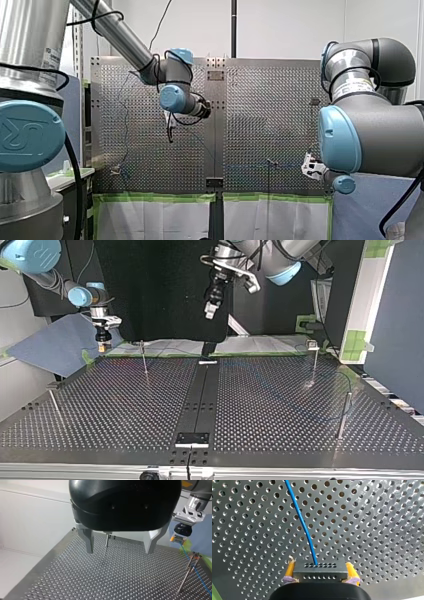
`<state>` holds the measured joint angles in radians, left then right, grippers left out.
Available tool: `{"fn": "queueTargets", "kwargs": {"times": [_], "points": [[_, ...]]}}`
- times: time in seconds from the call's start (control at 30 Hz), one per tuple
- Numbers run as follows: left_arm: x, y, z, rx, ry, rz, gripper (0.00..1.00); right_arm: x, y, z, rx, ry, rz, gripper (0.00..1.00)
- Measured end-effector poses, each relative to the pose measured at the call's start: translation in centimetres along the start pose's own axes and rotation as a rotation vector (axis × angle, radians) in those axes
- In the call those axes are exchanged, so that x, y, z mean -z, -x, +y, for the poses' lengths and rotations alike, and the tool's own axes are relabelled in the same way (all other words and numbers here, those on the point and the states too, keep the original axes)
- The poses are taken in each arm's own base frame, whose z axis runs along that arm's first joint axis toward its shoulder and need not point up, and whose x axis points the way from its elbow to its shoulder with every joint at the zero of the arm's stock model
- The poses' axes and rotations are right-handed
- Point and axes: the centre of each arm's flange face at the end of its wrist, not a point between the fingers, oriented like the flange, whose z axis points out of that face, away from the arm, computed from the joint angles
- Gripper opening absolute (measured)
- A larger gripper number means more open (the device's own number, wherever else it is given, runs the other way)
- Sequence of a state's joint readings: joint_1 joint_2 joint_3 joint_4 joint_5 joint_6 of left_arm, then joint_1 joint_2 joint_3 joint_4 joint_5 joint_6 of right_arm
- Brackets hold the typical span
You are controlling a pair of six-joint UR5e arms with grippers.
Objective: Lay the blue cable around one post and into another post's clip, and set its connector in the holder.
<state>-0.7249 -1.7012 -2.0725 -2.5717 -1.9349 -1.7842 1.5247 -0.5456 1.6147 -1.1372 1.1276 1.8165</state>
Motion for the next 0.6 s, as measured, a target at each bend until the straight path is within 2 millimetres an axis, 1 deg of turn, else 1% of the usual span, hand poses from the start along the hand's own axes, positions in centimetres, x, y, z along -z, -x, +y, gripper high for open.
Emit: {"fn": "queueTargets", "kwargs": {"times": [0.4,0.47,0.6], "points": [[2.7,1.3,1.7,0.040,0.000,-0.093,1.00,0.0,0.0,-0.1,0.000,-0.004,-0.001,0.00],[3.0,1.1,2.1,0.042,0.003,-0.099,1.00,0.0,0.0,-0.2,0.000,-0.004,-0.002,0.00],[3.5,-0.3,2.8,0.038,0.012,-0.090,1.00,0.0,0.1,-0.2,-0.001,-0.005,-0.003,0.00]]}}
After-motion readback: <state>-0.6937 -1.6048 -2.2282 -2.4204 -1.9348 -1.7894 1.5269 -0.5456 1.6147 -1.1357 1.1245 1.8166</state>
